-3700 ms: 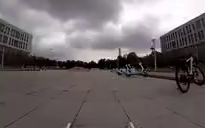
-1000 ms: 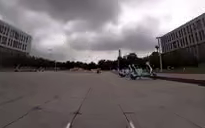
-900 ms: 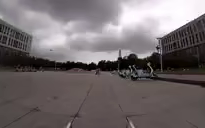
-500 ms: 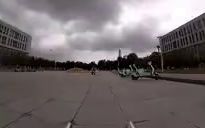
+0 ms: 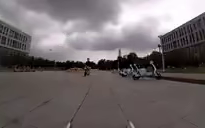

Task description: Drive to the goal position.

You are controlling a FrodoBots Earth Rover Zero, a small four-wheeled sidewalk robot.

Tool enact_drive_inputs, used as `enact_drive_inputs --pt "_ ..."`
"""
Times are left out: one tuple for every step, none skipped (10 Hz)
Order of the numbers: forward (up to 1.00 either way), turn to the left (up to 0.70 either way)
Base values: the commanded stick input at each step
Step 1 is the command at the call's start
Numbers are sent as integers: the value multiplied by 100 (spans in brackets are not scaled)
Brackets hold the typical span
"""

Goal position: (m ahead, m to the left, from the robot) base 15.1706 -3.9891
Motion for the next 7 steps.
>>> enact_drive_inputs --pt "50 1" --pt "50 1" --pt "50 1" --pt "50 1" --pt "50 1" --pt "50 1" --pt "50 1"
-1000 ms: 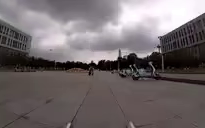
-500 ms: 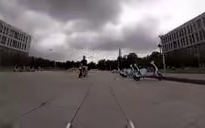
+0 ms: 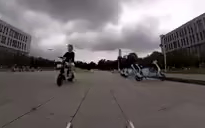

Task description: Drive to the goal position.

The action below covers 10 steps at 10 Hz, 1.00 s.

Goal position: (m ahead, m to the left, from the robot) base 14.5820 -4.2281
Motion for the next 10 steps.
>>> enact_drive_inputs --pt "50 1" --pt "50 1" --pt "50 1" --pt "50 1" --pt "50 1" --pt "50 1" --pt "50 1" --pt "50 1" --pt "50 1" --pt "50 1"
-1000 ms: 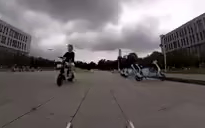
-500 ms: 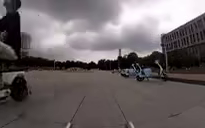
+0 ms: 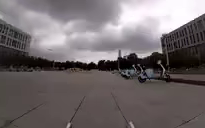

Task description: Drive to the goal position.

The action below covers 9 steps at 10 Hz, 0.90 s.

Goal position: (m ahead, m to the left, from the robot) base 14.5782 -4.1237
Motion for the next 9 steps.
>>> enact_drive_inputs --pt "50 1" --pt "50 1" --pt "50 1" --pt "50 1" --pt "50 1" --pt "50 1" --pt "50 -3" --pt "50 -8" --pt "50 -24"
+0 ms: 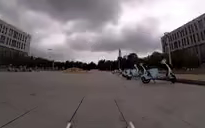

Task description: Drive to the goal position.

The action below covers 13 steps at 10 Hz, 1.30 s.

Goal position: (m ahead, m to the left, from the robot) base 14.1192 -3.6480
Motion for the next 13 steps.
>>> enact_drive_inputs --pt "50 -2" --pt "50 1" --pt "50 1" --pt "50 1" --pt "50 1" --pt "50 1" --pt "50 1" --pt "50 1" --pt "50 1" --pt "50 1" --pt "50 1" --pt "50 1" --pt "50 1"
